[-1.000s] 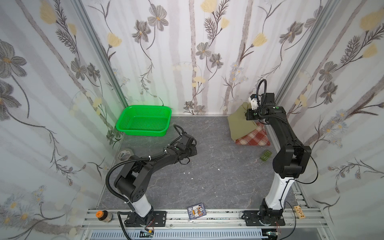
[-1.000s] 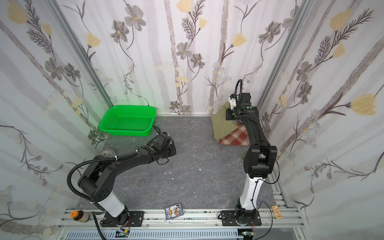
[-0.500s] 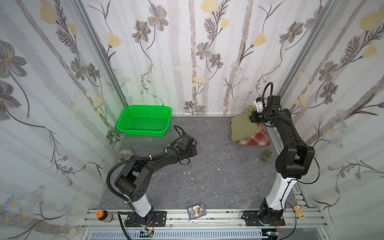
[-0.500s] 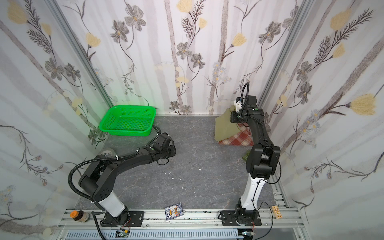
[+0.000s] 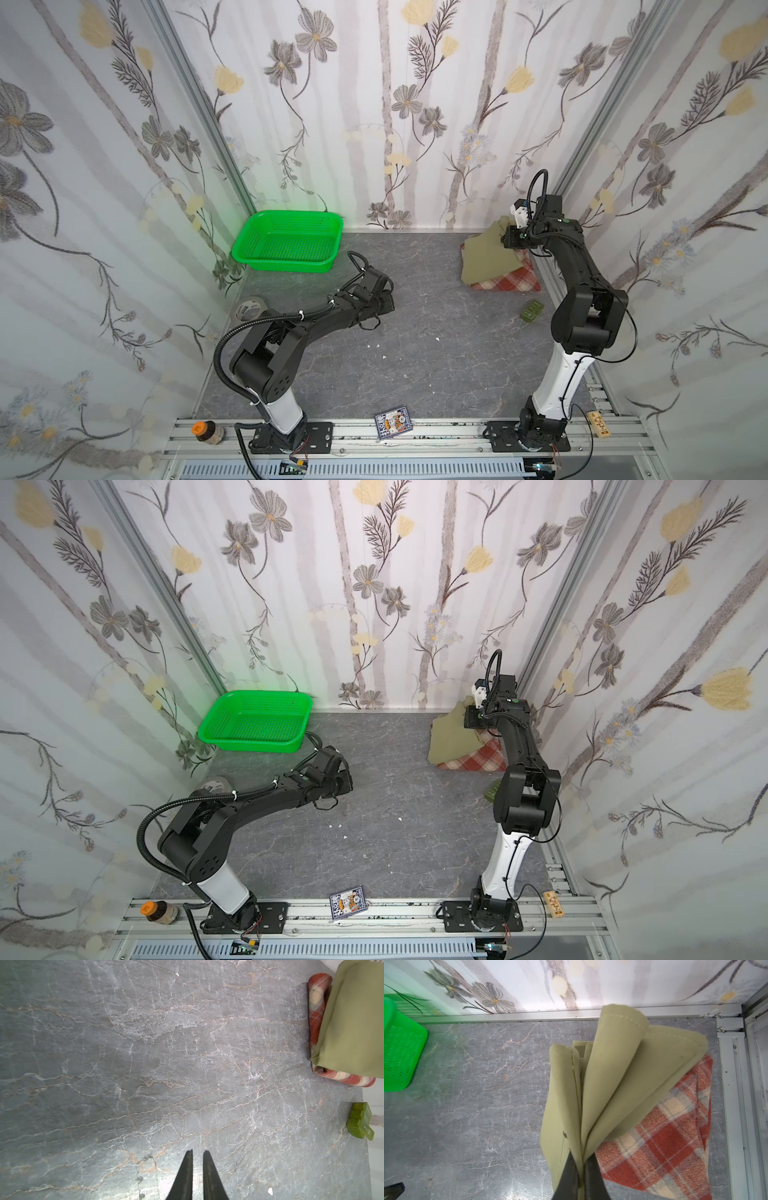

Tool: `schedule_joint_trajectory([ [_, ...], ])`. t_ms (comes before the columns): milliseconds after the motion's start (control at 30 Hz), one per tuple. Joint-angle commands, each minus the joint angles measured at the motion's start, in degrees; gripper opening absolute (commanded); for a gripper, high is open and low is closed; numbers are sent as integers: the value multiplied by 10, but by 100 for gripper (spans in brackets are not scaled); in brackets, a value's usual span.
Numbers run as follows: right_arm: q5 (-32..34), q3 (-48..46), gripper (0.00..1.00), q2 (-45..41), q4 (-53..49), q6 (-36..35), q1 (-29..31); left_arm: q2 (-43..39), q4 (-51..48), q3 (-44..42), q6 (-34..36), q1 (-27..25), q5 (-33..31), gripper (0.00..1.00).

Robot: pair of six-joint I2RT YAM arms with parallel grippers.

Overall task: Fold and stack the skirts
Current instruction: 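Lower the khaki bundle onto the plaid skirt with the right gripper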

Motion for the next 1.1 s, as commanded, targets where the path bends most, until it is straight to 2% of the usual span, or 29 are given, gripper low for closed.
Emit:
schedule_joint_trajectory([
  [0, 18, 8, 0, 15, 17, -11, -5, 2, 0, 1, -3, 0, 7, 14],
  [167, 42, 8, 0, 30, 15, -15, -9, 10, -1, 6, 0, 0, 26, 14],
  [533, -5, 26, 0, 5, 7, -21, -12, 34, -2, 15, 4, 4, 43, 14],
  [1067, -13, 97, 0, 53, -65, -53, -17, 31, -4, 15, -3, 5, 48, 14],
])
